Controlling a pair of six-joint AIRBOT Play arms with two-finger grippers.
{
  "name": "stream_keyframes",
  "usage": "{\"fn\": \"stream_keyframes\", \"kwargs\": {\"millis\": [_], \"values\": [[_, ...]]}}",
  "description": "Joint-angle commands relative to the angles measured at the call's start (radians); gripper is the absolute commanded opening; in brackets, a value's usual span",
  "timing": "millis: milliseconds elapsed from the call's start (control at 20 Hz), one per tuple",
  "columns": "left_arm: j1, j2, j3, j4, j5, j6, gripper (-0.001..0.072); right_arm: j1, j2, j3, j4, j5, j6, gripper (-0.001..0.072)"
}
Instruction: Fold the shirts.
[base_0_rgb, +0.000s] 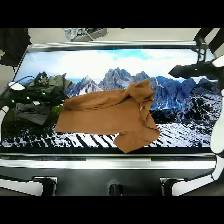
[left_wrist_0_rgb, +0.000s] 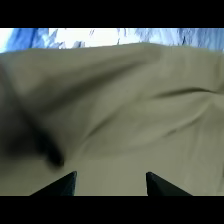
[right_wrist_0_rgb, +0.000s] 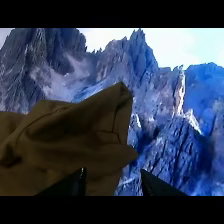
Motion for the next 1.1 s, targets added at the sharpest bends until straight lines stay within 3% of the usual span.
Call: {"fn": "stream_keyframes", "kwargs": {"millis": [0, 100, 350, 750, 800, 850, 1000, 1050], "values": [[0.095, 0.01, 0.044, 0.208, -0.266, -0.081, 0.053, -0.074, 0.08, 0.0, -0.153, 0.335, -0.063, 0.0454], [0.128, 0.06, -0.061, 0.33, -0.298, -0.098, 0.0529, -0.106, 0.122, -0.045, -0.192, 0.459, -0.09, 0.0452], [0.154, 0.17, -0.415, 0.307, -0.117, -0.019, 0.0527, -0.102, 0.252, -0.277, -0.151, 0.42, -0.114, 0.0444], [0.124, 0.163, -0.485, 0.241, 0.095, -0.003, 0.0525, -0.103, 0.261, -0.307, -0.153, 0.431, -0.124, 0.0436], [0.111, 0.163, -0.485, 0.241, 0.115, -0.017, 0.0494, -0.103, 0.261, -0.307, -0.156, 0.439, -0.124, 0.0436], [0.097, 0.163, -0.485, 0.241, 0.128, -0.019, 0.0418, -0.103, 0.261, -0.307, -0.162, 0.445, -0.124, 0.0436], [0.071, 0.163, -0.485, 0.243, 0.141, -0.019, 0.004, -0.103, 0.293, -0.373, -0.193, 0.442, -0.124, 0.0436], [0.072, 0.164, -0.485, 0.243, 0.142, -0.019, 0.0043, -0.103, 0.32, -0.438, -0.209, 0.436, -0.124, 0.0437]]}}
